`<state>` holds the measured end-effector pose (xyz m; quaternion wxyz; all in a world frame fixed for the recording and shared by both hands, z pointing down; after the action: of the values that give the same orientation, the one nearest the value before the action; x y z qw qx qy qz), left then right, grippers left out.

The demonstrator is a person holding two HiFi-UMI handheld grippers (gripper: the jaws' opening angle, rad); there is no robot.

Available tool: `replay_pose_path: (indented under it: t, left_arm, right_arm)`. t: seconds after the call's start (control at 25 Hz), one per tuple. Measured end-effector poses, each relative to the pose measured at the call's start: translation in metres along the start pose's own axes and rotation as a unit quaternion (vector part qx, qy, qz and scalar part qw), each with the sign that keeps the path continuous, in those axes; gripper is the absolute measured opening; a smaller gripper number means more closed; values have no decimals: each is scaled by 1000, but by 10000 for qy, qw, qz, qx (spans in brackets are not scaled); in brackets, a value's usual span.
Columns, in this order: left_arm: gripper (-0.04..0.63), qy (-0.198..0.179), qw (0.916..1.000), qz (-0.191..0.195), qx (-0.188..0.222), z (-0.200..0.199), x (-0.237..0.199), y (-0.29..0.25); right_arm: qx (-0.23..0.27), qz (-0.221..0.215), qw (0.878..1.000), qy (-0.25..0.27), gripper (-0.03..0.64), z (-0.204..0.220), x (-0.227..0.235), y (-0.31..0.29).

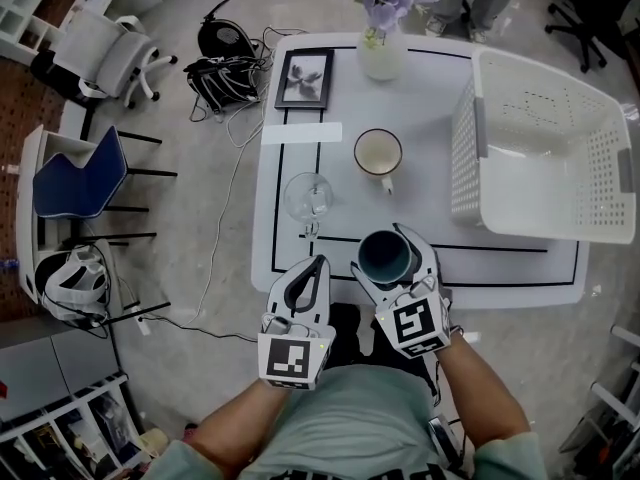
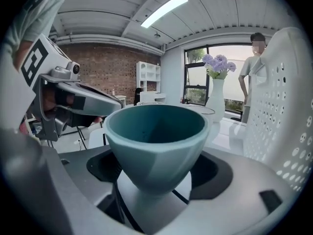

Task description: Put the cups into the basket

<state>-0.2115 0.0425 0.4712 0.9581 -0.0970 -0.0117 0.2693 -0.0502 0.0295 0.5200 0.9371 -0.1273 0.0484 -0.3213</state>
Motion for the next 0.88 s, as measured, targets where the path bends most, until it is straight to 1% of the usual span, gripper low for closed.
replay_pose_path:
  t: [0.48, 0.72, 0.88]
  left_arm:
    - [1, 54, 10000, -20, -4, 6, -6, -2]
    - [2, 55, 10000, -33, -5, 4, -9, -1]
    - [2, 43, 10000, -51, -33, 2, -11, -1]
  right_arm:
    - [297, 18, 9992, 275, 360, 2, 1, -9]
    - [341, 14, 9992, 205, 360, 3, -2, -8]
    - [444, 36, 9989, 166, 359, -5, -5, -5]
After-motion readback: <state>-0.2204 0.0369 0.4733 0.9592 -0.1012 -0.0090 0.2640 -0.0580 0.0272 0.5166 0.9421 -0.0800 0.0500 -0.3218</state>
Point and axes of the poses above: the fingertips, and each gripper's own axes: y backward along the fingers, x to its right, z out of its underside, the point moved 9 cm from there along y, backward along the fingers, and after that the axes turned 14 degrees about x, right-handed, at the moved point
